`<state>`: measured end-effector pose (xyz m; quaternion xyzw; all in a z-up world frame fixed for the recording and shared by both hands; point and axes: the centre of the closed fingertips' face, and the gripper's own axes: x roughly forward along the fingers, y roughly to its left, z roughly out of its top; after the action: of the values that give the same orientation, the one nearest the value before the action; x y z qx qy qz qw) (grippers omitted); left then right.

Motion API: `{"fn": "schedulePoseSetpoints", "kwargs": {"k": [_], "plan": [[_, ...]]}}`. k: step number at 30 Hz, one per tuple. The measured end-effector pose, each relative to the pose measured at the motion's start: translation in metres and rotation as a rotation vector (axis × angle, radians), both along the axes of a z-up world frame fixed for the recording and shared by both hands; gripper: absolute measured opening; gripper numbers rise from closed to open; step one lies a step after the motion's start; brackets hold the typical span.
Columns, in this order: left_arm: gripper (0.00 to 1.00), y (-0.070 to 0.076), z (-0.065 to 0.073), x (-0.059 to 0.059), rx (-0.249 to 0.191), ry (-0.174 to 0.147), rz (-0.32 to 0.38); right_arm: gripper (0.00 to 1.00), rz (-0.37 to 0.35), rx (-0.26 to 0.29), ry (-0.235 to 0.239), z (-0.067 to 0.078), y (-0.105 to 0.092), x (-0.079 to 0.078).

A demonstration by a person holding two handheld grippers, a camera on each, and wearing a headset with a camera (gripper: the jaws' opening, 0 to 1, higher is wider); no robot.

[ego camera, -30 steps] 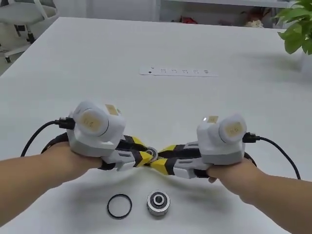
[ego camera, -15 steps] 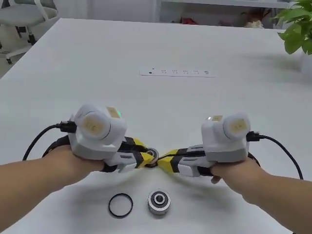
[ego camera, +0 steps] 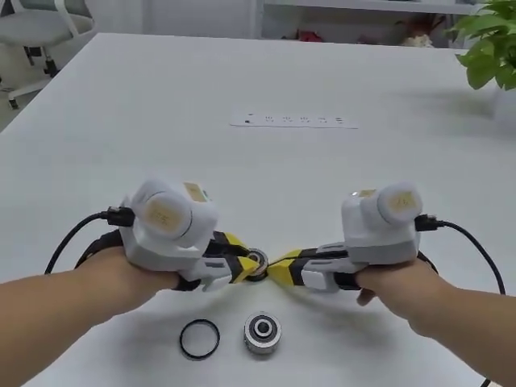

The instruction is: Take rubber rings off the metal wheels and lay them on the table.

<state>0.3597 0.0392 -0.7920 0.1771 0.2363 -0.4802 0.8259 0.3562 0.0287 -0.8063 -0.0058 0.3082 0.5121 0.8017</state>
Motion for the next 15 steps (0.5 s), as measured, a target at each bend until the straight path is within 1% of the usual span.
{"fn": "schedulePoseSetpoints", "kwargs": {"k": [7, 8, 9, 13, 15], "plan": [[0.12, -0.0023, -0.0002, -0.0018, 0.006, -0.002, -0.002, 0.00, -0.002, -0.005, 0.008, 0.0002, -0.0034, -0.0013], [0.12, -0.0024, -0.0002, -0.0020, 0.007, -0.003, 0.000, 0.00, -0.004, 0.002, 0.010, 0.0021, -0.0039, -0.0016], [0.12, -0.0024, -0.0001, -0.0019, 0.006, -0.004, 0.002, 0.00, -0.010, 0.006, 0.019, 0.0034, -0.0046, -0.0021], [0.12, -0.0039, 0.0003, -0.0040, 0.001, -0.003, 0.004, 0.00, -0.004, -0.001, 0.019, 0.0023, -0.0056, -0.0028], [0.12, -0.0046, 0.0003, -0.0050, 0.001, -0.002, 0.005, 0.00, -0.018, 0.015, 0.044, 0.0029, -0.0072, -0.0043]]}}
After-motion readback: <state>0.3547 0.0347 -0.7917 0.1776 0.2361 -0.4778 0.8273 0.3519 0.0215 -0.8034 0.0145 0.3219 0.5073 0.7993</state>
